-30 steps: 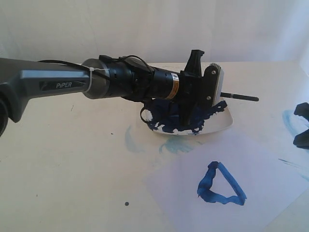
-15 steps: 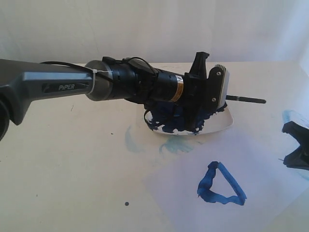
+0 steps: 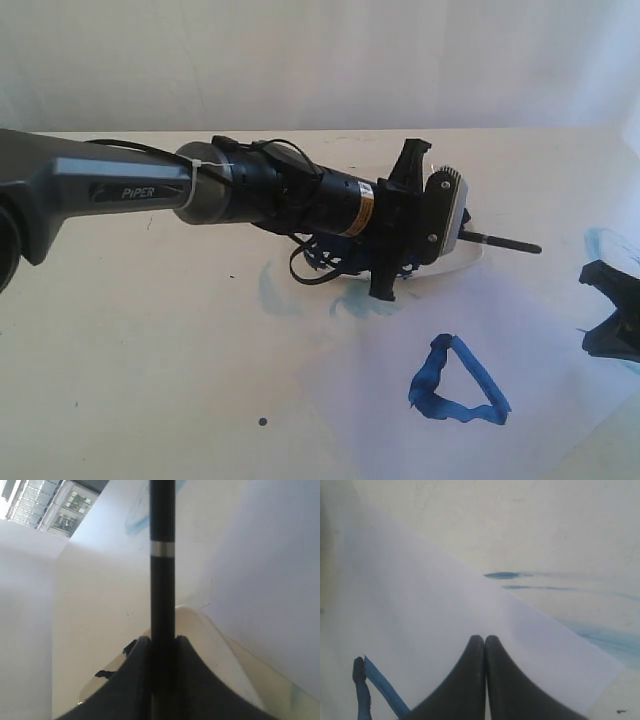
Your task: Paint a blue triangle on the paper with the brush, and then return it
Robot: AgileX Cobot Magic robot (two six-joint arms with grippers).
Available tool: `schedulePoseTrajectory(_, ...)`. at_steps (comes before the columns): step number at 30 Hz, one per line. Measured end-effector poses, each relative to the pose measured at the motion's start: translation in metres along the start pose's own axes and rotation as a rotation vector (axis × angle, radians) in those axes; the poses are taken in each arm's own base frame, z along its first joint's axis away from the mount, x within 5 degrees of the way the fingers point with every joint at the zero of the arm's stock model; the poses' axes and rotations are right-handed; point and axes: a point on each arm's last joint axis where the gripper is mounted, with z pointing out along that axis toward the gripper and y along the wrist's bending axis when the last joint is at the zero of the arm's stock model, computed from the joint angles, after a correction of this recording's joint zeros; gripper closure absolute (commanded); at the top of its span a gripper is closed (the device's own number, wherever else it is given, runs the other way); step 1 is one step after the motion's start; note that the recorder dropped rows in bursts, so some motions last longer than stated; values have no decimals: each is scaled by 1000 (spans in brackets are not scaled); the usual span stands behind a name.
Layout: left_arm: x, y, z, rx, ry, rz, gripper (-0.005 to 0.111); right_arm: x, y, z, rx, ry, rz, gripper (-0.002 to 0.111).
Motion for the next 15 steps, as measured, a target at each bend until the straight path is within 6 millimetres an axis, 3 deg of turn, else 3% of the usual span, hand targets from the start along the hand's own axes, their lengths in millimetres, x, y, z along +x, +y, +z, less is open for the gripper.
schedulePoseTrajectory(15,5,-10,2,23,21,58,107,0,0,0,-1,1,-8,108)
